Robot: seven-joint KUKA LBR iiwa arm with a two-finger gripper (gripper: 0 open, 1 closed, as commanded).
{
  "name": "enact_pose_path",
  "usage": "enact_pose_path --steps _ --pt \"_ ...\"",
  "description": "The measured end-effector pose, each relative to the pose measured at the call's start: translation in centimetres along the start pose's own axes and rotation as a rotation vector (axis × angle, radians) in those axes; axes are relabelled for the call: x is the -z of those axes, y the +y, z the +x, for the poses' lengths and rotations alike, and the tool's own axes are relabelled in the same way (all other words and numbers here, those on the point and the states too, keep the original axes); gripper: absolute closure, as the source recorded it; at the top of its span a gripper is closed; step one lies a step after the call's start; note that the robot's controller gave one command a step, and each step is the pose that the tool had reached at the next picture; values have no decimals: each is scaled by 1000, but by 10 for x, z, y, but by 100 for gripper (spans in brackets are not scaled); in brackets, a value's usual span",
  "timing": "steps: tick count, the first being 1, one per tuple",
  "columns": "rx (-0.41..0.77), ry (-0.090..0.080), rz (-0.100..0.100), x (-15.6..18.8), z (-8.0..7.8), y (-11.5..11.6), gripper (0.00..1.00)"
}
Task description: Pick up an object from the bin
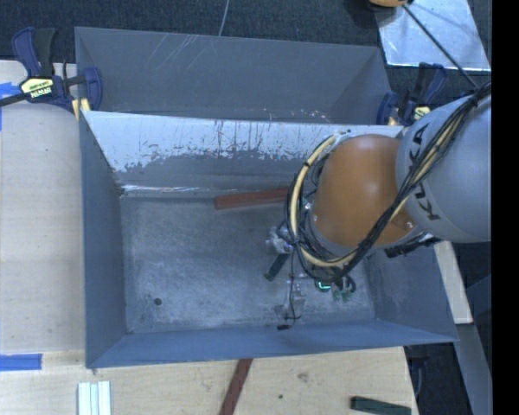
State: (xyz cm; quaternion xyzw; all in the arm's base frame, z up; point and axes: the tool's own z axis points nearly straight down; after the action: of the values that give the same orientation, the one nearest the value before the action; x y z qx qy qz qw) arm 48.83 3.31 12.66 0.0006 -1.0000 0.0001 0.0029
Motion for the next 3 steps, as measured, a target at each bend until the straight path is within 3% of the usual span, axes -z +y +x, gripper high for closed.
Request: enact_pose_path --steps 1,2,3 --pt "-1 -8 0 4 -2 0 0" --pt "-41 -9 -1 -6 -62 -43 0" --pt "-12 -8 -1 -56 -44 -41 100"
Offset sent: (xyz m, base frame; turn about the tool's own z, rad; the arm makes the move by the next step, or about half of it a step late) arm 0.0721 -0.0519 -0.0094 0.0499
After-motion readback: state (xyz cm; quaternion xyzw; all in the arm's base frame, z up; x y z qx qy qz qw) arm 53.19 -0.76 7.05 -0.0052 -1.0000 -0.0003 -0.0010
